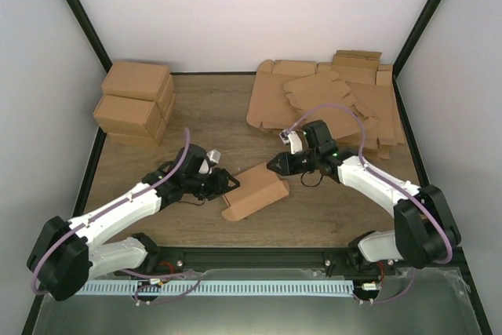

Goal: Fold the paper box

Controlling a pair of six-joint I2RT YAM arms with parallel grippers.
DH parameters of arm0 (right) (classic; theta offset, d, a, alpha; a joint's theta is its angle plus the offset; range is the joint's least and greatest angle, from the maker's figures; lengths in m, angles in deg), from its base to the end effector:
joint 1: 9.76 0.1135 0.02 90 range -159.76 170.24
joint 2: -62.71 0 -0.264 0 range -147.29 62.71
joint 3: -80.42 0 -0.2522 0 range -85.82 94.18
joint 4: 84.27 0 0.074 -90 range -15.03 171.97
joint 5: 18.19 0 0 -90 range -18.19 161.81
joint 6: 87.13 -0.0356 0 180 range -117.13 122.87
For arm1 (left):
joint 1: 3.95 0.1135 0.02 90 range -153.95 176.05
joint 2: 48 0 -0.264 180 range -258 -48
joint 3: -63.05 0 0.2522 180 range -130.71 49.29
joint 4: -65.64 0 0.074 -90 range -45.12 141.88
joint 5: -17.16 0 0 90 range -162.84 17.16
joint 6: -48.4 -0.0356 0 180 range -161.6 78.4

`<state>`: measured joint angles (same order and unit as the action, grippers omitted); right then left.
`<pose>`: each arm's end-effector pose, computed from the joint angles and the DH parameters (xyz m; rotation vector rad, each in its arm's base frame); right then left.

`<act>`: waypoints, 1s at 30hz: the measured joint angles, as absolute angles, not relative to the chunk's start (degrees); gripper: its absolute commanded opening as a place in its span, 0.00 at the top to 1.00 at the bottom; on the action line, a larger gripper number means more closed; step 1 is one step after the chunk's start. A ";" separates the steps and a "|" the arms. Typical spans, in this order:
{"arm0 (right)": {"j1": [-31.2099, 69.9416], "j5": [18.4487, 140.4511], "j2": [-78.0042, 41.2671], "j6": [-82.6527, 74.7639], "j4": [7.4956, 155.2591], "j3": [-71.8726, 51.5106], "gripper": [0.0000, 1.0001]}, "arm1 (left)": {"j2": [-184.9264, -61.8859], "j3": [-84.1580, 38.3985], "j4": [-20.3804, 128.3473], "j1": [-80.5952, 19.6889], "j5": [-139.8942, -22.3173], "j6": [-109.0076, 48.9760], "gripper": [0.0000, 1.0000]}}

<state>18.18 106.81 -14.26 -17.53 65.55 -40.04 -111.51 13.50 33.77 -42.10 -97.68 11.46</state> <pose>0.2295 0.1449 0.2190 -0.4667 2.4606 1.1098 0.1646 -0.1483 0.2127 -0.1091 2.6611 -1.1778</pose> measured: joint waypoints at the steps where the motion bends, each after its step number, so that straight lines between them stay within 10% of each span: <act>1: 18.16 107.91 -14.65 -17.77 66.31 -40.36 0.89 | -112.25 13.50 34.27 -42.30 -98.12 11.22 0.62; 21: 18.16 109.98 -20.22 -17.58 73.87 -47.10 0.84 | -118.59 18.02 39.34 -44.14 -97.34 10.11 0.68; 27: 18.16 109.24 -11.79 -16.79 76.72 -47.34 0.64 | -116.14 15.07 35.48 -44.14 -94.65 5.82 0.65; 30: 18.16 108.63 -8.90 -16.59 80.17 -47.38 0.36 | -114.72 12.58 35.06 -44.14 -93.60 1.82 0.56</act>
